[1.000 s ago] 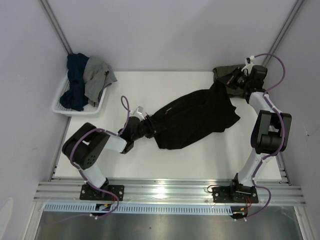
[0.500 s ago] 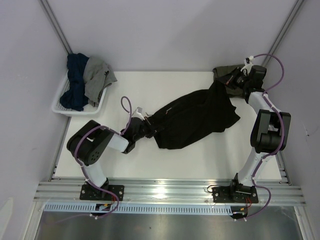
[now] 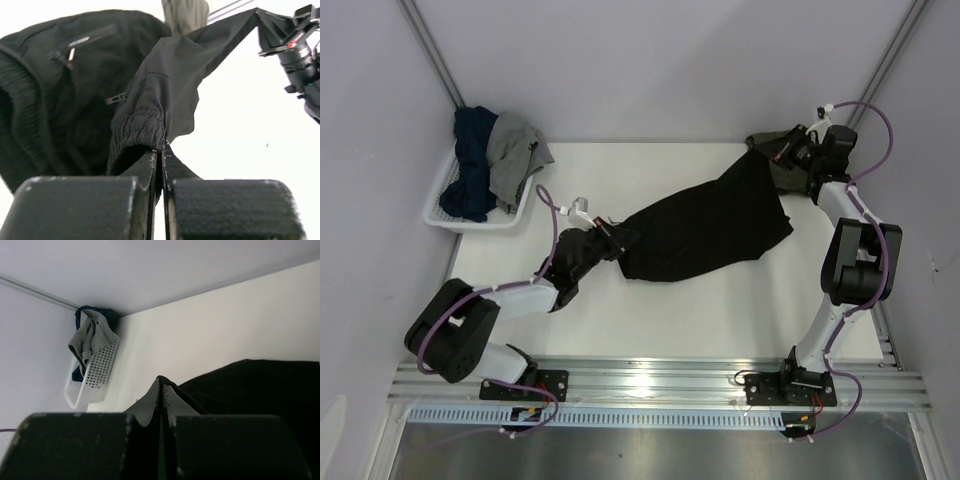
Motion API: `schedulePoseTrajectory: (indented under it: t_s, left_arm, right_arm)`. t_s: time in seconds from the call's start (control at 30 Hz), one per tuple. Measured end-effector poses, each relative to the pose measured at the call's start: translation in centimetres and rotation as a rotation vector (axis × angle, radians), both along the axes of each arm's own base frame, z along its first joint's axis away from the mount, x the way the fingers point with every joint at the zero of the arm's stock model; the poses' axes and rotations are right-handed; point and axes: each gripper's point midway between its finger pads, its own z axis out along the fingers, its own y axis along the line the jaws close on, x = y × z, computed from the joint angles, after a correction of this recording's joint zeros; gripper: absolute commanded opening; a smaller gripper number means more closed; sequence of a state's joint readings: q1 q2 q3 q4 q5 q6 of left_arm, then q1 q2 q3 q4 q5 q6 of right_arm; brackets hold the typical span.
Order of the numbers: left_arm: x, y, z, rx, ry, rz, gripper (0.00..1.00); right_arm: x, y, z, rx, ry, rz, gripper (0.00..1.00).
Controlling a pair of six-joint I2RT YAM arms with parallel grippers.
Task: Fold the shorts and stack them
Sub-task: Fold the shorts
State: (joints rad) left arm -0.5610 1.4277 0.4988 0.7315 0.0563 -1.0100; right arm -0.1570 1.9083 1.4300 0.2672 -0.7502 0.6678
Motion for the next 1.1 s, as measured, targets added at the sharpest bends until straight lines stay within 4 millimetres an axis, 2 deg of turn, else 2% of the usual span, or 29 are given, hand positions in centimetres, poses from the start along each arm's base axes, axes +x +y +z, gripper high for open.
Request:
schedulePoseTrajectory:
  t_s: [0.1, 0.27, 0.53, 0.73, 0.97, 1.1]
  left_arm:
    - [0.1, 0.5, 0.7, 0.014, -0.023, 0.022, 0.0]
    - [0.4, 1.3, -0.8, 0.059, 0.01, 0.052, 0.0]
    - [2.1, 3.5, -1.3, 0.076, 0.01, 0.116, 0.0]
    - [3.0, 4.5, -1.3, 0.098, -0.014, 0.15, 0.0]
    - [3.9, 5.2, -3.9, 0.14, 0.023, 0.17, 0.0]
    - [4.2, 5.7, -5.8, 0.159, 0.059, 0.181, 0.0]
  right_arm:
    - [0.6, 0.0, 0.9, 0.007, -0.022, 0.0, 0.0]
    - [2.1, 0.6, 1.5, 0.017, -0.055, 0.018, 0.0]
    - [3.7, 2.0, -0.8, 0.066, -0.037, 0.058, 0.0]
    - [4.7, 1.9, -1.8, 0.076, -0.023, 0.056, 0.0]
    - [6.1, 2.0, -2.8, 0.067, -0.019, 0.053, 0.0]
    - [7.2, 2.5, -4.3, 0.046, 0.002, 0.051, 0.0]
